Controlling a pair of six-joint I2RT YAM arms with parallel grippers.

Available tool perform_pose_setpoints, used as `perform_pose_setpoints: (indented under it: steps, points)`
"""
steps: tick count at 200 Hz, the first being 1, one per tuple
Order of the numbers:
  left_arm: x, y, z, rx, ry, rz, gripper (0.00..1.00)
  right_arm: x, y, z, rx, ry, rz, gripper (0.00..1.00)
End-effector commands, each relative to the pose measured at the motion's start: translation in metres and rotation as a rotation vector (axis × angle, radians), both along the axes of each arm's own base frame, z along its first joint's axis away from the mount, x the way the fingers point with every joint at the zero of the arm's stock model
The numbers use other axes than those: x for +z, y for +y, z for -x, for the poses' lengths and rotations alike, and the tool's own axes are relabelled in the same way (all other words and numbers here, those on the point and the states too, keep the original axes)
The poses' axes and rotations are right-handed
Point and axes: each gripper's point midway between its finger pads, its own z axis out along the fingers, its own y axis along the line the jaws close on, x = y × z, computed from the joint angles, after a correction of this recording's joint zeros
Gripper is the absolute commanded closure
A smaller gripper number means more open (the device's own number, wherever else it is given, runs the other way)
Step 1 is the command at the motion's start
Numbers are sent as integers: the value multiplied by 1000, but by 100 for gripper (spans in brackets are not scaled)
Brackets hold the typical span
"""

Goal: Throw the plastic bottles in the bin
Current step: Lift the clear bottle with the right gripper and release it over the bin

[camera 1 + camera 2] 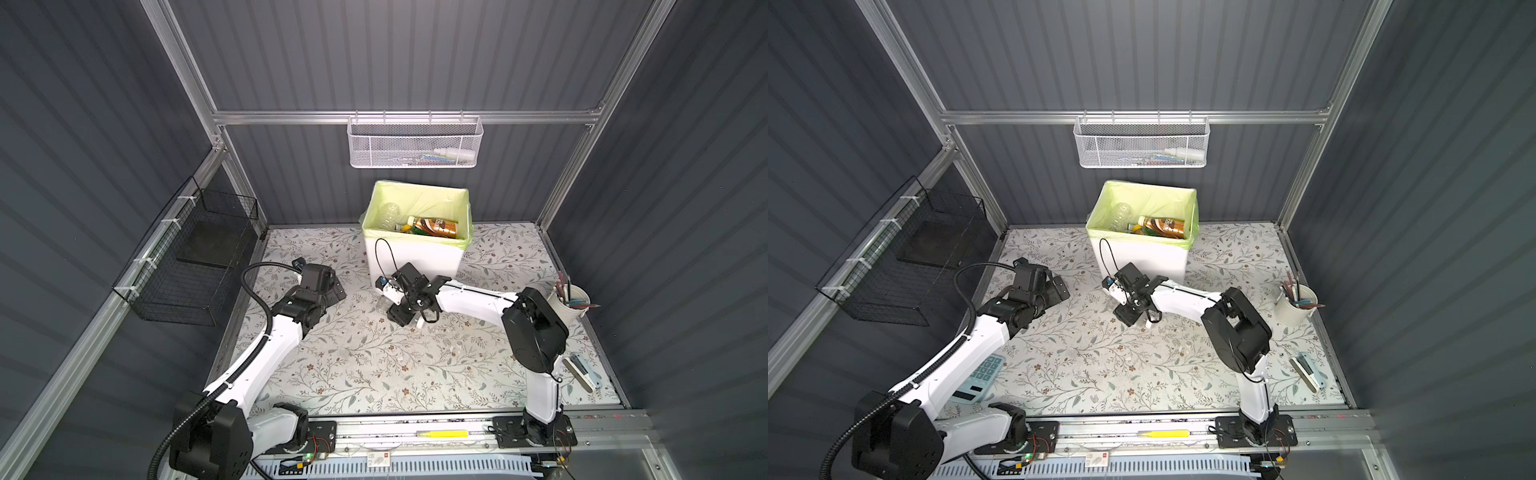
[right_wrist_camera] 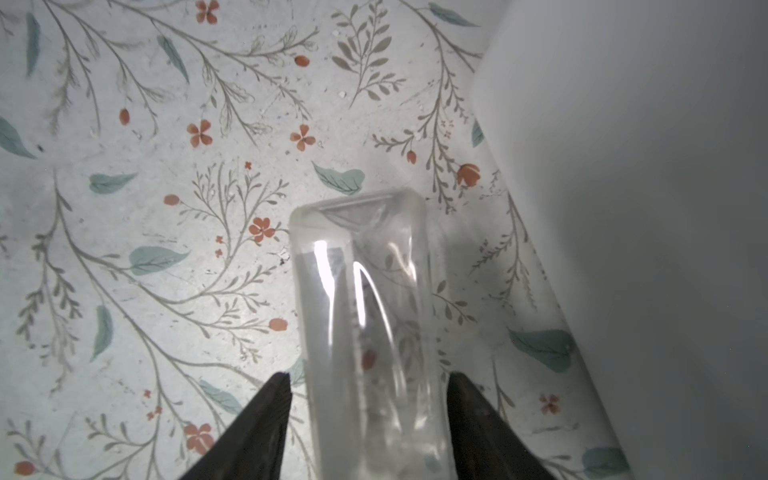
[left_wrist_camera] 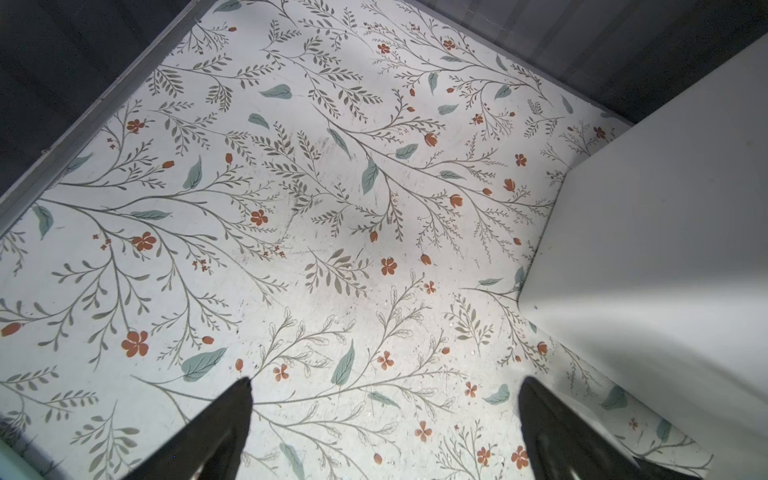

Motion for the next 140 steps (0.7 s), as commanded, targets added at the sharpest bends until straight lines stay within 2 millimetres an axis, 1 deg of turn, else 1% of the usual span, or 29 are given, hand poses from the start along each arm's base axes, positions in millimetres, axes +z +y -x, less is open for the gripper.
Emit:
perform_pose_setpoints:
  steps: [1, 30, 44, 64, 79, 94, 112, 117, 120, 124, 140]
  points:
    - [-1, 4, 5, 15, 3, 13, 0, -8, -5, 0, -21, 11, 52, 48]
    - [-4, 6, 7, 24, 8, 17, 0, -8, -5, 5, -13, 8, 69, 61]
    - [-5, 7, 8, 29, 8, 17, 0, -3, -6, 6, -15, -1, 68, 67]
    - [-7, 8, 8, 33, 13, 15, 0, 17, -5, 10, -14, -34, 30, 69]
    - [-11, 9, 9, 37, 23, 13, 0, 42, -3, 13, -15, -71, -17, 70]
    - [-16, 9, 8, 43, 30, 15, 0, 76, -1, 17, -12, -123, -79, 71]
    - [-22, 10, 8, 54, 39, 17, 0, 132, -2, 18, -12, -231, -172, 70]
    - [-23, 10, 7, 55, 41, 19, 0, 150, -4, 19, -14, -264, -197, 70]
    - [-25, 10, 8, 57, 43, 19, 0, 163, -2, 16, -15, -298, -226, 70]
    - [-27, 10, 7, 57, 45, 22, 0, 181, -3, 17, -14, -333, -255, 69]
    - [-31, 9, 5, 58, 48, 29, 0, 248, -12, 18, -22, -466, -344, 68]
